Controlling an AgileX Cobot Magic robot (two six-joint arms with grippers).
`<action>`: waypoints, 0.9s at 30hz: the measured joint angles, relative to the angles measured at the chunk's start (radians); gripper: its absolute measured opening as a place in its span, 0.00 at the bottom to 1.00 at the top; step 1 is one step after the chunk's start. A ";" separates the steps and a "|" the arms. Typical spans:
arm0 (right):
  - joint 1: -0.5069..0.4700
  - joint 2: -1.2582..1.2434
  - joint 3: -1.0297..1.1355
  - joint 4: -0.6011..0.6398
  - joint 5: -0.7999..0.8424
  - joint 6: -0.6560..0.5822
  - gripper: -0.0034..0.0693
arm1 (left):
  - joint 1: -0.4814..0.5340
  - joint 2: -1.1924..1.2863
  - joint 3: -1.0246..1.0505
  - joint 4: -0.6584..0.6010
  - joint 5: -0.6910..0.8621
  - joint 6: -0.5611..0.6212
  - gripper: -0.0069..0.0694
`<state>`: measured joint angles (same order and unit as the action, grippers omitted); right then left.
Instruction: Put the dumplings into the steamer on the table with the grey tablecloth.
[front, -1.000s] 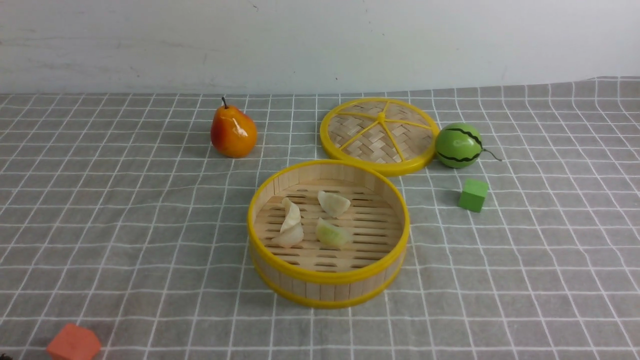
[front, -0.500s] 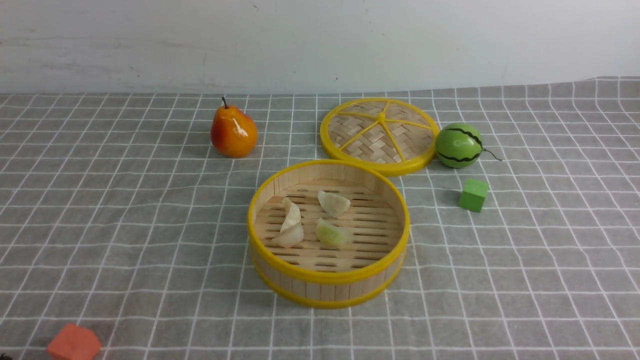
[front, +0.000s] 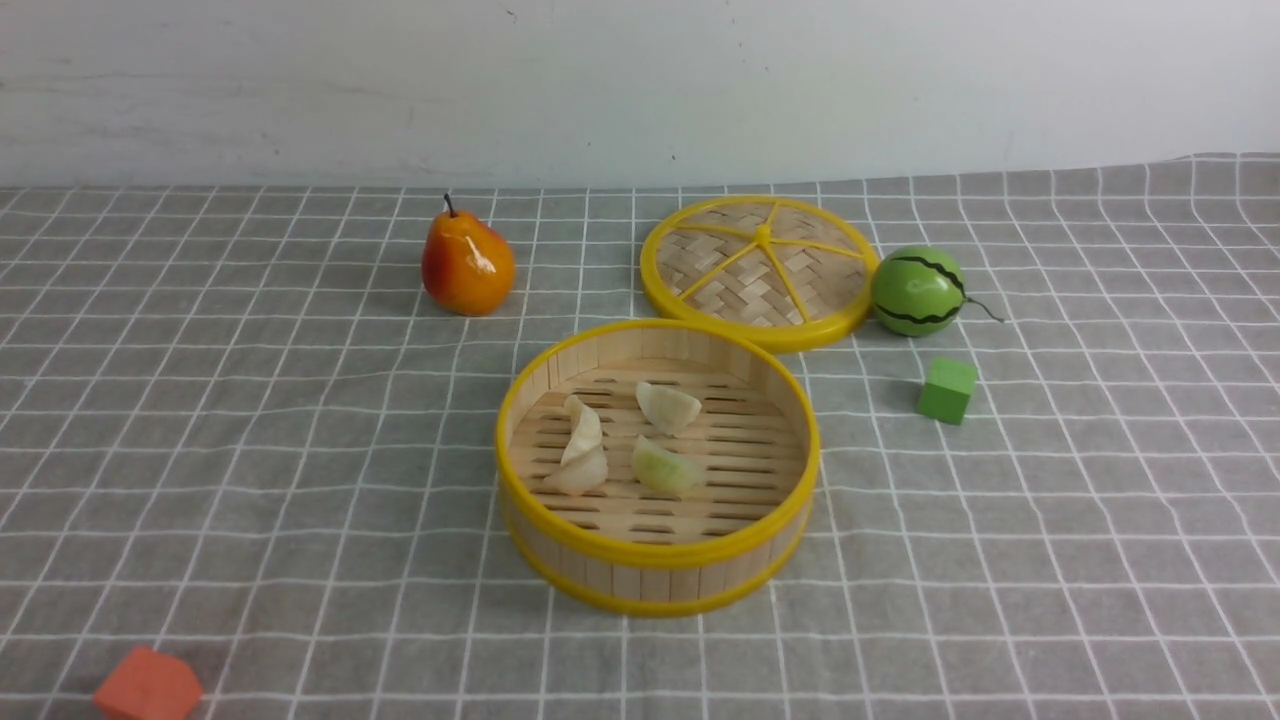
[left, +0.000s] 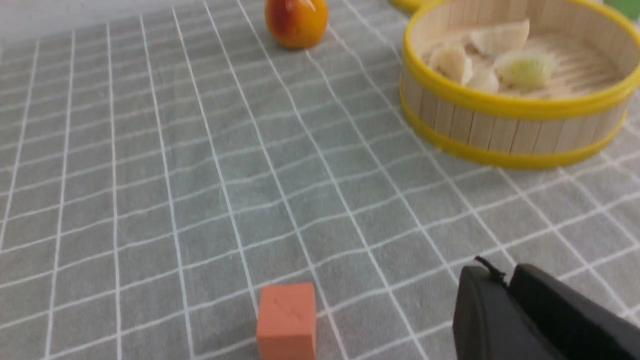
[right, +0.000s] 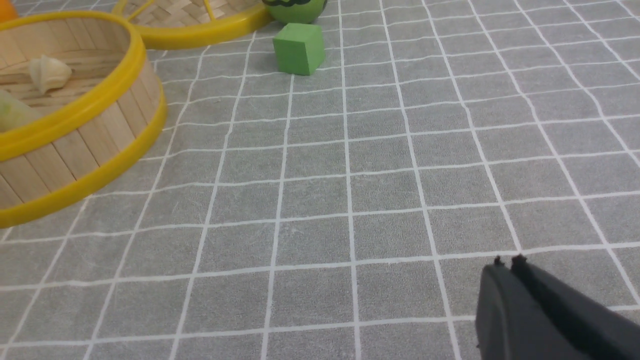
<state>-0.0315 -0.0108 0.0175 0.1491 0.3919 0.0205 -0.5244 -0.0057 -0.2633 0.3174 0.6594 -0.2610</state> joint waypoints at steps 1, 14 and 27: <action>0.000 0.000 0.000 0.000 0.000 0.000 0.05 | 0.014 -0.004 0.000 -0.016 -0.008 0.001 0.16; 0.000 0.000 -0.001 0.000 0.002 0.000 0.06 | 0.431 -0.006 0.281 -0.325 -0.374 0.122 0.07; 0.000 0.000 -0.001 0.000 0.002 0.000 0.08 | 0.437 -0.006 0.292 -0.343 -0.259 0.129 0.07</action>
<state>-0.0315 -0.0108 0.0167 0.1491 0.3940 0.0205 -0.0873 -0.0121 0.0291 -0.0260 0.4001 -0.1320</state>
